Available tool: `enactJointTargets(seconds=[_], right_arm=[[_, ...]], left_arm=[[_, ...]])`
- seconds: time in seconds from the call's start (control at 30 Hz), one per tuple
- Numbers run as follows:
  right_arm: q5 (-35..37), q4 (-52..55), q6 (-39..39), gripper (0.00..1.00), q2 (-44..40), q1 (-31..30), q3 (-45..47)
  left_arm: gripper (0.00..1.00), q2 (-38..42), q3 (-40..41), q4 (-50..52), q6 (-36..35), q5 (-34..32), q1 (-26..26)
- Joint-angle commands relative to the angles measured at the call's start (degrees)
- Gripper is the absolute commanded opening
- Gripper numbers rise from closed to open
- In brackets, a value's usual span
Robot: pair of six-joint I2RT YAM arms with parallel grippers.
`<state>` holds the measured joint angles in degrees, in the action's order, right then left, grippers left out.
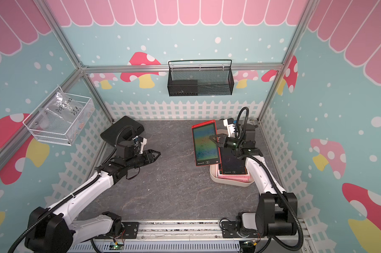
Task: Take out the writing tablet from the storage box
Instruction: Pick up the writing tablet from the storage box, then place the writing tablet at the center of the board.
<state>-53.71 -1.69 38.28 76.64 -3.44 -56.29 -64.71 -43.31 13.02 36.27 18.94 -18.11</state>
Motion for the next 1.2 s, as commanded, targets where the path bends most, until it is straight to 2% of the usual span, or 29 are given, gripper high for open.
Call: enactJointTargets(seconds=[0.0,0.17,0.3,0.37,0.47,0.53,0.6,0.77,1.17], right_arm=[[3.66,-5.66,2.74,0.0,-1.04,-4.61,0.87],[5.57,-12.08,7.31,0.0,1.62,-11.64,0.87],[8.0,-20.58,14.43,0.0,5.17,-16.18,1.9],[8.06,-26.14,18.61,0.0,7.27,-17.56,2.83],[7.48,-33.95,23.57,0.0,10.82,-18.58,3.54],[7.54,-35.42,24.31,0.0,12.99,-18.71,2.98],[7.26,-36.15,24.85,0.0,14.43,-18.79,2.38],[7.77,-37.07,25.7,0.0,16.8,-18.95,1.35],[10.35,-37.94,26.2,0.0,21.49,-19.48,0.36]], left_arm=[[0.59,3.73,2.3,-0.01,0.31,-0.93,0.62],[0.59,7.21,5.54,-2.43,0.03,-0.21,0.64],[0.62,8.61,9.46,-7.44,0.47,1.6,1.55],[0.63,7.36,10.34,-9.7,0.78,3.76,2.77],[0.63,4.35,13.43,-19.2,4.53,11.69,6.4],[0.63,2.34,15.29,-26.5,7.4,16.31,9.02],[0.63,1.05,15.72,-28.55,7.57,17.46,10.18],[0.65,-1.91,15.05,-30.72,6.48,17.98,10.24],[0.67,-13.72,13.48,-46.43,11.78,22.25,9.72]])
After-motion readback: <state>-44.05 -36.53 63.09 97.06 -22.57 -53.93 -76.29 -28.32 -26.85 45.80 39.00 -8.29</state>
